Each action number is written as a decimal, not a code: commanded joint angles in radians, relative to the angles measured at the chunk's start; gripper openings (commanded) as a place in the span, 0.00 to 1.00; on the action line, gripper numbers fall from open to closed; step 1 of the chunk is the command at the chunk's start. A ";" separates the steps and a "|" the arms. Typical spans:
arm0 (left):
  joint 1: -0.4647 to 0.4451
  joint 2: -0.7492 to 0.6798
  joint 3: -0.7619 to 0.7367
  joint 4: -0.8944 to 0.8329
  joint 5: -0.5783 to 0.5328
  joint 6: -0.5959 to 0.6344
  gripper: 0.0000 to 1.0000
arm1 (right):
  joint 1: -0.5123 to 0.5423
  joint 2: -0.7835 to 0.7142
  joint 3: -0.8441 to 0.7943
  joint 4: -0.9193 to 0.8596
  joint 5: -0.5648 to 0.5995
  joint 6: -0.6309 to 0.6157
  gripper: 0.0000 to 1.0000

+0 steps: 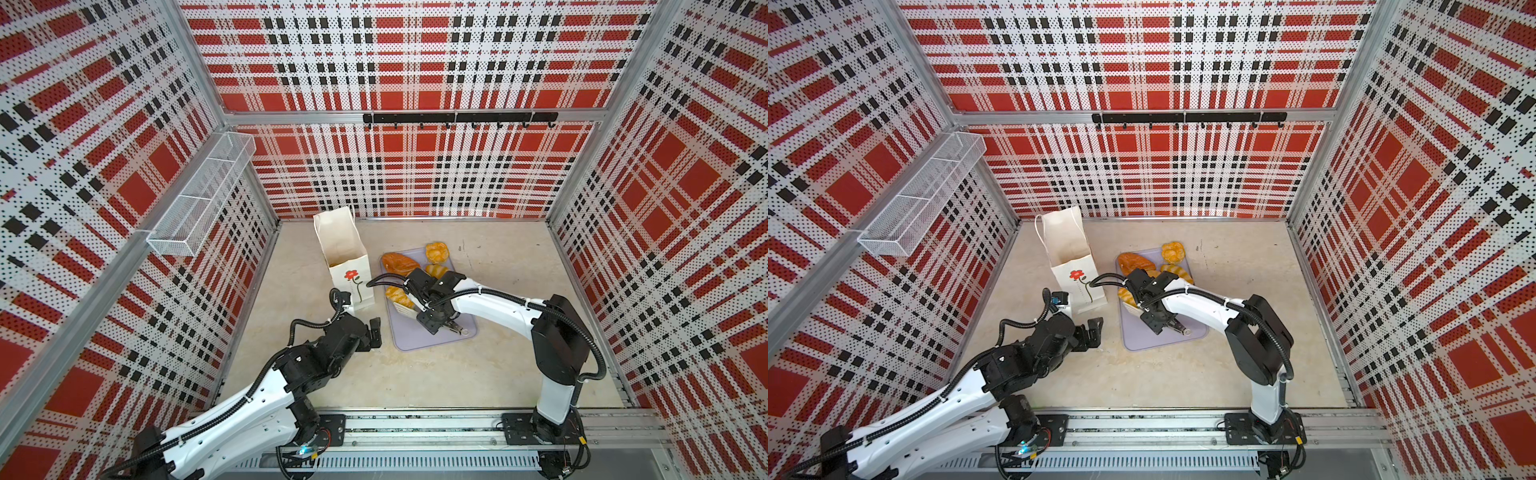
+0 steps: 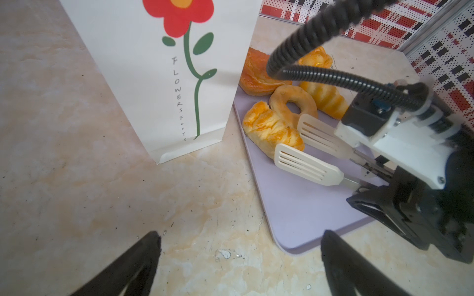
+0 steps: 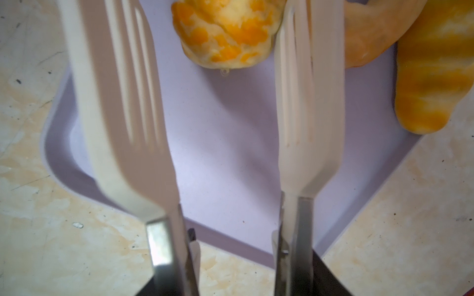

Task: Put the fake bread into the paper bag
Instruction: 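Lower the tongs around the glazed twisted pastry with the right gripper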

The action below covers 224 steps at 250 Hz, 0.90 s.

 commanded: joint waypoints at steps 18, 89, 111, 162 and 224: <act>0.007 -0.013 -0.016 -0.014 -0.001 -0.010 0.99 | 0.007 0.015 0.038 -0.014 0.010 0.000 0.56; 0.006 -0.017 -0.017 -0.021 -0.004 -0.011 0.99 | 0.009 0.079 0.096 -0.051 0.047 -0.015 0.58; 0.008 -0.017 -0.017 -0.021 -0.004 -0.013 0.99 | 0.009 0.092 0.104 -0.052 0.046 -0.018 0.57; 0.008 -0.004 -0.012 -0.013 0.005 -0.011 0.99 | 0.010 0.119 0.131 -0.046 0.038 -0.019 0.57; 0.008 0.001 -0.009 -0.012 0.007 -0.013 0.99 | 0.011 0.135 0.148 -0.048 0.033 -0.021 0.55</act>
